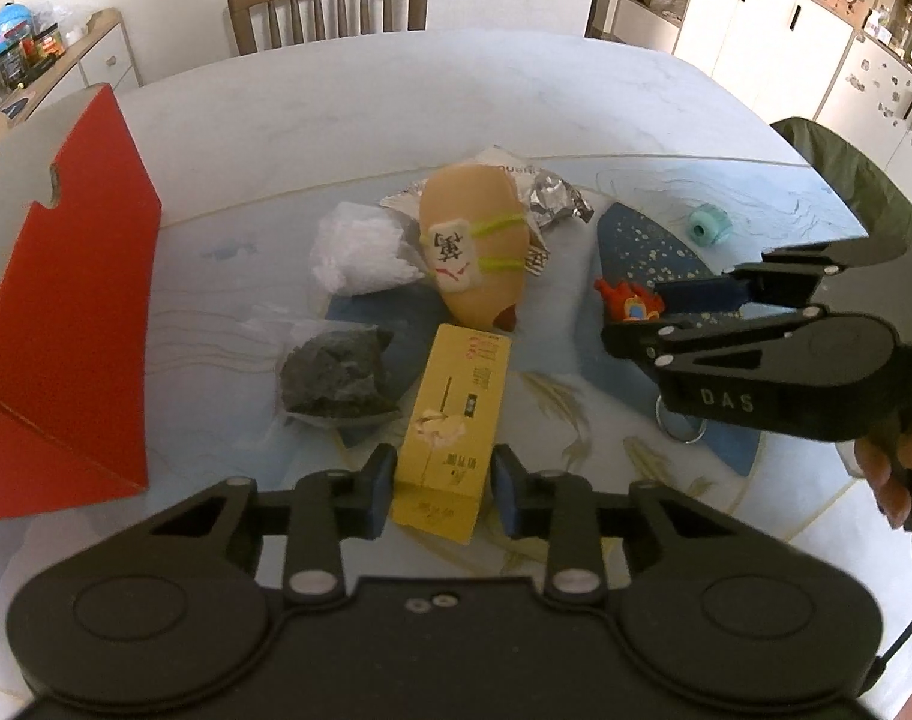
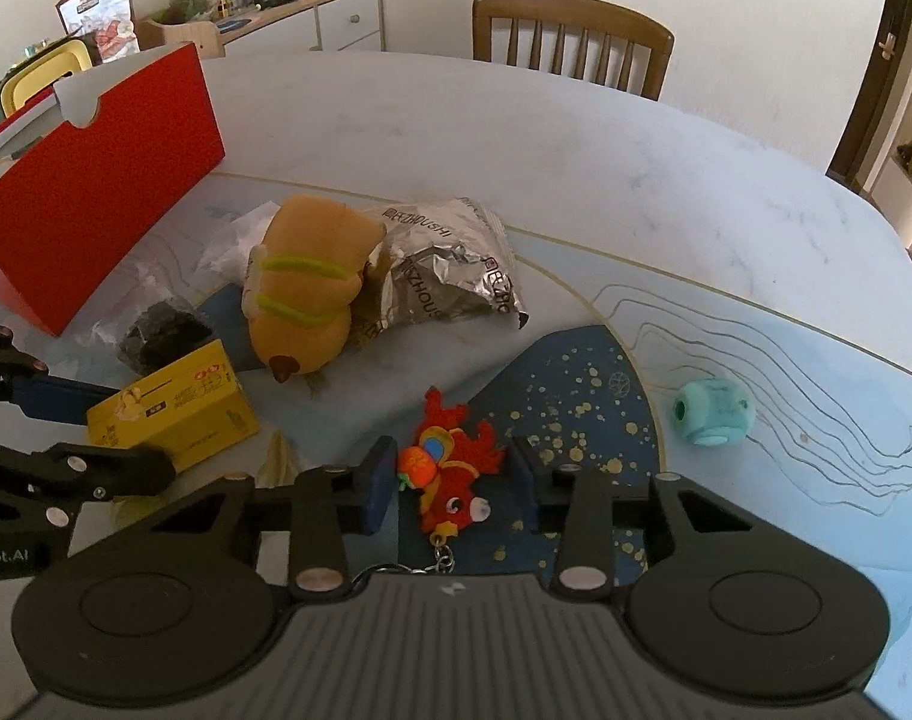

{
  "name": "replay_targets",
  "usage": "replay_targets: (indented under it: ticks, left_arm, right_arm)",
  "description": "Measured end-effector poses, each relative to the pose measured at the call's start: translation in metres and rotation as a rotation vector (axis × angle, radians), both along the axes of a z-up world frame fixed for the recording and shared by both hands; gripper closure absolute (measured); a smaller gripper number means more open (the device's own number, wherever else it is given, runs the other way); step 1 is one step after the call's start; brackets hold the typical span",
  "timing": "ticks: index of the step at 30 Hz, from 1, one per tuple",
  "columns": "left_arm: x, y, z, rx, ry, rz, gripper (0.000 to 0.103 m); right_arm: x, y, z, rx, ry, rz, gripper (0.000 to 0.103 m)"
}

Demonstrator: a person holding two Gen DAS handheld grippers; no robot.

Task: Organize objects
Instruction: 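Grasp the yellow carton with the left tool while the right tool grasps the red bird plush, then carry the yellow carton with the left tool while the right tool carries the red plush into the box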

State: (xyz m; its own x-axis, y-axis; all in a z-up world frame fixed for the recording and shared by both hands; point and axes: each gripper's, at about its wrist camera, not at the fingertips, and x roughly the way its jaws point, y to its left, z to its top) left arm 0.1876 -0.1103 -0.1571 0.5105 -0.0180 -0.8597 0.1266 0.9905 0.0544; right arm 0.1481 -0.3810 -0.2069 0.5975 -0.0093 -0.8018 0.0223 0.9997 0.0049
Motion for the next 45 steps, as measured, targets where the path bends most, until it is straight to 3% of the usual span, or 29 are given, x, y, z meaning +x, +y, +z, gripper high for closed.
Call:
replay_targets:
  ticks: [9, 27, 45]
  left_arm:
    - [-0.006, 0.003, 0.017, -0.034, -0.017, 0.0, 0.075]
    - [-0.024, 0.02, 0.067, -0.131, -0.08, -0.026, 0.075]
    - [-0.014, 0.086, 0.14, -0.172, -0.164, -0.005, 0.075]
  right_arm:
    - [-0.014, 0.004, 0.017, 0.034, -0.024, -0.006, 0.064]
    - [-0.046, 0.017, 0.083, 0.136, -0.067, -0.034, 0.064]
    - [-0.019, 0.073, 0.142, 0.123, -0.075, 0.018, 0.064]
